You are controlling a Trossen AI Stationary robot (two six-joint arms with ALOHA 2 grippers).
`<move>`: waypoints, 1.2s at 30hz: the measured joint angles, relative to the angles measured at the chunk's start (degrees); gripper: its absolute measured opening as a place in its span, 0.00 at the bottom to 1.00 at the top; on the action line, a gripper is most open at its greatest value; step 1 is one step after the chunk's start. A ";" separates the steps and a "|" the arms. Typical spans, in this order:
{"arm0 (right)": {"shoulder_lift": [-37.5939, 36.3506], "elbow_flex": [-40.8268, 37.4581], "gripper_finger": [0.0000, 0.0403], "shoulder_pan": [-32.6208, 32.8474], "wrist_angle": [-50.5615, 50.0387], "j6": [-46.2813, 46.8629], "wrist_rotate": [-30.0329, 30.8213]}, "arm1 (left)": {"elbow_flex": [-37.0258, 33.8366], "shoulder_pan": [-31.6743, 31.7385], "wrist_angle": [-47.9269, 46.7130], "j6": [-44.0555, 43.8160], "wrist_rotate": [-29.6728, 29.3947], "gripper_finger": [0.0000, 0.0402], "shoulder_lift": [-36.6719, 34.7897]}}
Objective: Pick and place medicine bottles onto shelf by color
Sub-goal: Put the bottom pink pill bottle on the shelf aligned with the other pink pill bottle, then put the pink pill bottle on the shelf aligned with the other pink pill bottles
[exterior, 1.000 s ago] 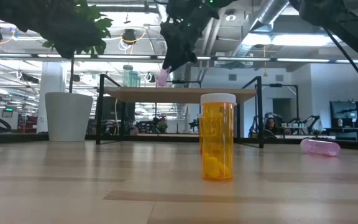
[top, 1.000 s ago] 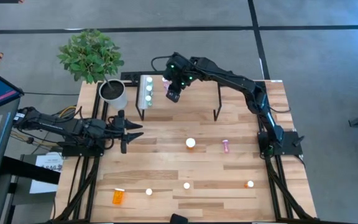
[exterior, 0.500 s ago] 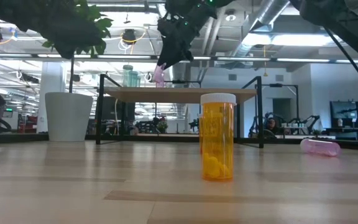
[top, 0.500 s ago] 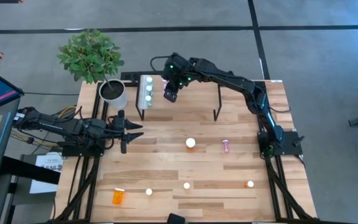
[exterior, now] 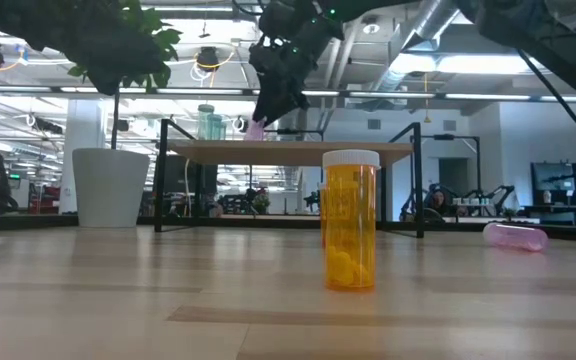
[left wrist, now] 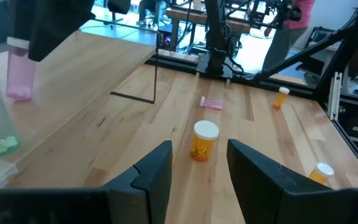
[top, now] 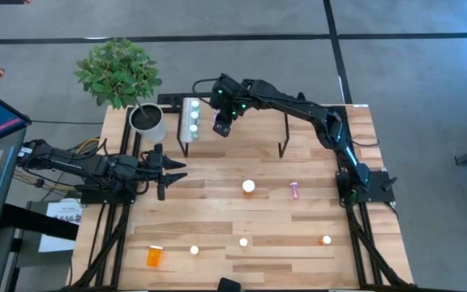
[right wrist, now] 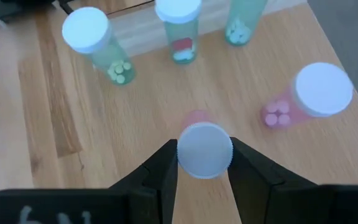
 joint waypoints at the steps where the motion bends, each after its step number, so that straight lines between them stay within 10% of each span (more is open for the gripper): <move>1: 0.00 0.00 0.36 -0.01 0.19 0.02 0.00 | 0.00 0.00 0.00 0.02 0.00 0.35 -0.02; 36: -0.39 0.37 0.45 -0.61 0.97 0.28 0.00 | 0.00 0.00 0.00 0.02 -0.07 0.35 -0.02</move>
